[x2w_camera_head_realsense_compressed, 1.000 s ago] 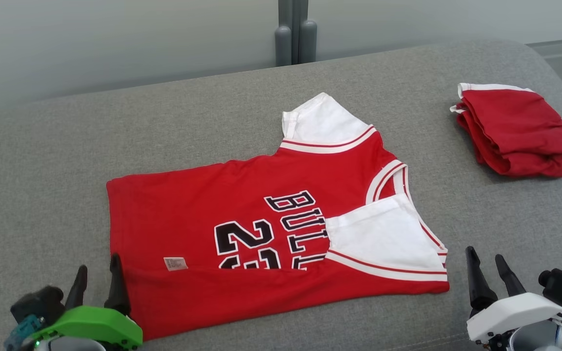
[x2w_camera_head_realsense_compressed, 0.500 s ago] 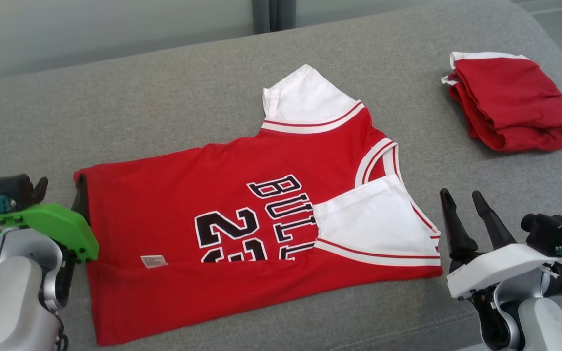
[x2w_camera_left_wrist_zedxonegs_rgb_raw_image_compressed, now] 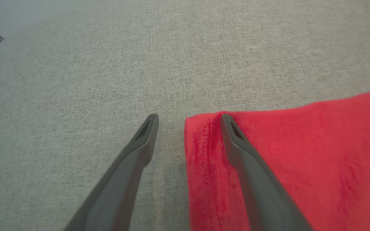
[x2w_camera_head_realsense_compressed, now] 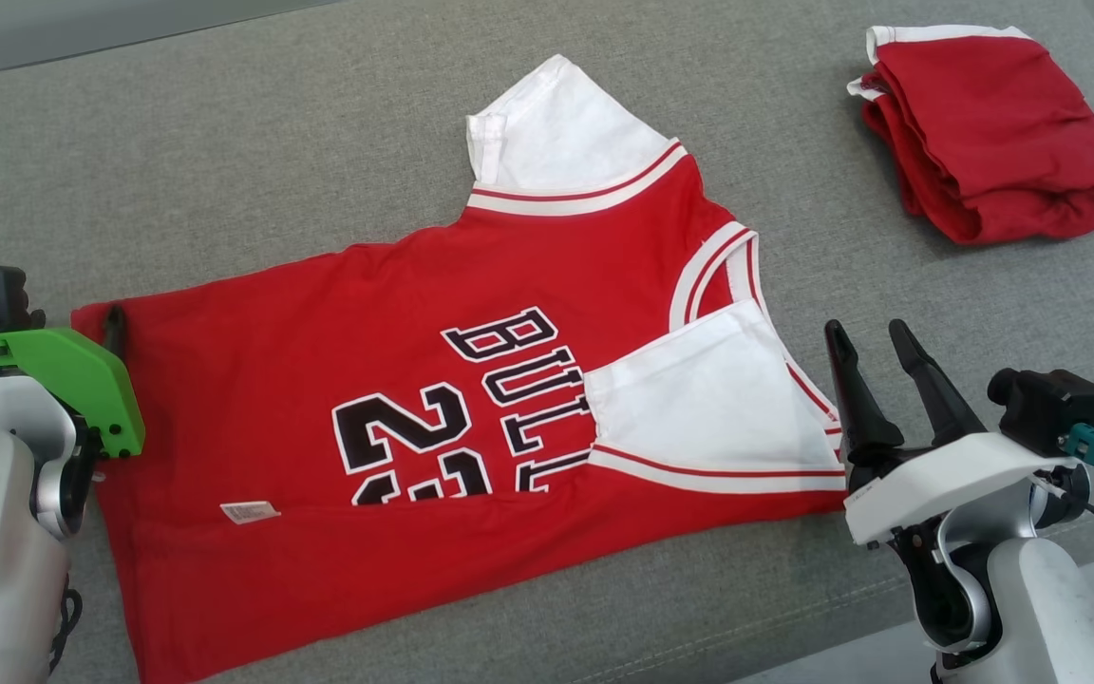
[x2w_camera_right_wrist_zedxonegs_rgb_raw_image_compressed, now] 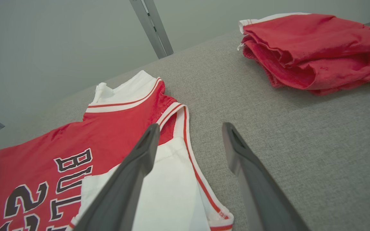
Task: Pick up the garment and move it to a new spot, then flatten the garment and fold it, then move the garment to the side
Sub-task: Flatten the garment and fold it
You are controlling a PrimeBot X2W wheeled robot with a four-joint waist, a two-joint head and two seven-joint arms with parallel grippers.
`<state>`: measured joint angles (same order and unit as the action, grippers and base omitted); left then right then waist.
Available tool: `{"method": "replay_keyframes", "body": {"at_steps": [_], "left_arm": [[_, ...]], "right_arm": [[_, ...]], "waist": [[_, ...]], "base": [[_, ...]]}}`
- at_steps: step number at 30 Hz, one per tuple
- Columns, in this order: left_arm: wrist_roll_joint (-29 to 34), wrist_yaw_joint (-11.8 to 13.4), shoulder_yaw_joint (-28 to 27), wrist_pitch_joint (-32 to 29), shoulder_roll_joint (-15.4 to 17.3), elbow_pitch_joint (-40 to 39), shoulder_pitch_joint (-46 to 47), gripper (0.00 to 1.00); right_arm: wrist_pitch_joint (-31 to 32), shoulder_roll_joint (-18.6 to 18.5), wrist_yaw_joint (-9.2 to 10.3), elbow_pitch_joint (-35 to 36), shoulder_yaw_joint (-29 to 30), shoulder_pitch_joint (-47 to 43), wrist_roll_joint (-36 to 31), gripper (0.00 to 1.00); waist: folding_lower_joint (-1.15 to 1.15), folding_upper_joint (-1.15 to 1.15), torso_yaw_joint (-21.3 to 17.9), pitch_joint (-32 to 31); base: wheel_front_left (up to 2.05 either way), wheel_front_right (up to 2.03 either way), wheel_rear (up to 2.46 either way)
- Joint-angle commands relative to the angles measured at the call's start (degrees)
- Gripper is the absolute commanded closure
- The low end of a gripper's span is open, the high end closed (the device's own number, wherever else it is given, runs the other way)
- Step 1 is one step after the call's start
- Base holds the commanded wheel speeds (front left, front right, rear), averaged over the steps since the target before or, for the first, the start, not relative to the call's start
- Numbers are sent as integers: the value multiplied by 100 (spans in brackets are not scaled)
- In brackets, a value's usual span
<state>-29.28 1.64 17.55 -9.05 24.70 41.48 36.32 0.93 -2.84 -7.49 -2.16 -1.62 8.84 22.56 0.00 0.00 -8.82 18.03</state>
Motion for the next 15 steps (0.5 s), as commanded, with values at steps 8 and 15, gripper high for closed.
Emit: {"method": "replay_keyframes", "body": {"at_steps": [8, 15], "left_arm": [[-57, -145, 78, -225, 105, 238, 205, 1], [-49, -238, 193, -170, 35, 297, 275, 60]], "right_arm": [[19, -46, 0, -19, -26, 99, 48, 0], [81, -91, 0, -2, -48, 207, 98, 0]], "waist": [[0, 0, -21, 38], [0, 0, -26, 65]], "base": [[0, 0, 0], [0, 0, 0]]}}
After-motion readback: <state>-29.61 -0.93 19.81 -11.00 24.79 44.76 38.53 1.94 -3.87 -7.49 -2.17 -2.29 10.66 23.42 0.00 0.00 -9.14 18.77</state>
